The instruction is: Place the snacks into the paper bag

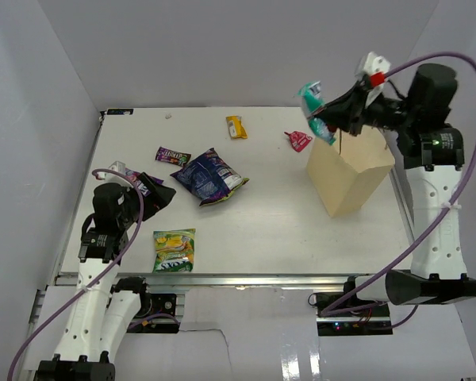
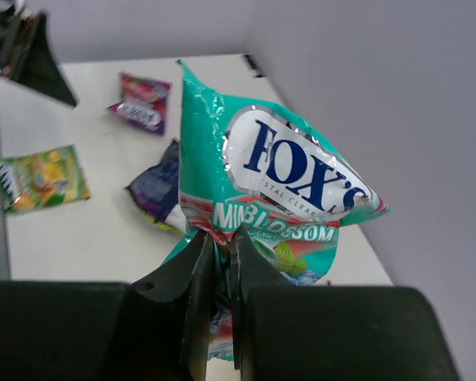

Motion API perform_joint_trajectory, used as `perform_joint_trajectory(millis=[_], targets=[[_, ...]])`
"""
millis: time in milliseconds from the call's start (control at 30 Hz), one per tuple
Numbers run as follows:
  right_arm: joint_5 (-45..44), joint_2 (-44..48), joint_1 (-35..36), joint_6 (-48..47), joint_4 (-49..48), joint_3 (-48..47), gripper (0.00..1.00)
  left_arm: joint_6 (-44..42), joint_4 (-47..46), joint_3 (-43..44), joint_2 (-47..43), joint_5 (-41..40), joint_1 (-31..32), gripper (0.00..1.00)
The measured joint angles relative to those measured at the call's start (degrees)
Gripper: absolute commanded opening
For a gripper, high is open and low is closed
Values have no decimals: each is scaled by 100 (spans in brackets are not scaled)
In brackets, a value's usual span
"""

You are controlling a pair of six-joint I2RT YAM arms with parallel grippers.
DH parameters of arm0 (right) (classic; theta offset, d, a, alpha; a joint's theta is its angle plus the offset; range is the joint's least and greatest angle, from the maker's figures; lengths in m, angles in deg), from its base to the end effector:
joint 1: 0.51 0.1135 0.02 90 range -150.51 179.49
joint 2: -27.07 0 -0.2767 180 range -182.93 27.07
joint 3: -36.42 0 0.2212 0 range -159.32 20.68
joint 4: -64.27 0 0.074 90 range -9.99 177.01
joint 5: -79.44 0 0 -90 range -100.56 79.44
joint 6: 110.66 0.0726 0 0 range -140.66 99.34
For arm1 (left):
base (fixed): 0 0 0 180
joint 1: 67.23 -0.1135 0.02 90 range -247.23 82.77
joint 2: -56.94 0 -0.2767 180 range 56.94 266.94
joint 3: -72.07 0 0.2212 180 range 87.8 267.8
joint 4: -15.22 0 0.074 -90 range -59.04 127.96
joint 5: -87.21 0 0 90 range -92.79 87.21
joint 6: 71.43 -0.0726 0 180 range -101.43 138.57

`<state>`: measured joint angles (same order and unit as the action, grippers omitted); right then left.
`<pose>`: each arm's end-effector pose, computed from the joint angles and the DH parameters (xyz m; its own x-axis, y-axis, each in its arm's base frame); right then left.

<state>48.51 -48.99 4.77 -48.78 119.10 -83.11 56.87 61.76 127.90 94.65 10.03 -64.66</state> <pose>0.2163 0.0825 0.5123 0.2440 -0.2207 -0.9443 -0.8727 0.3746 -0.3131 0.1378 -0.0223 0.2826 -0.5210 -0.5816 -0.6247 -0.1074 0.7708 -0.6280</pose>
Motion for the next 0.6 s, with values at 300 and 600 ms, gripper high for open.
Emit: perform_joint_trajectory(millis=[300,600], targets=[[297,-374,-2184,2487,-2061,-437,8,-37,-326,-52,197,142,0,98],[688,-892,-2533,2828,-1993,942,8,-83,-551,-105,367,282,0,98]])
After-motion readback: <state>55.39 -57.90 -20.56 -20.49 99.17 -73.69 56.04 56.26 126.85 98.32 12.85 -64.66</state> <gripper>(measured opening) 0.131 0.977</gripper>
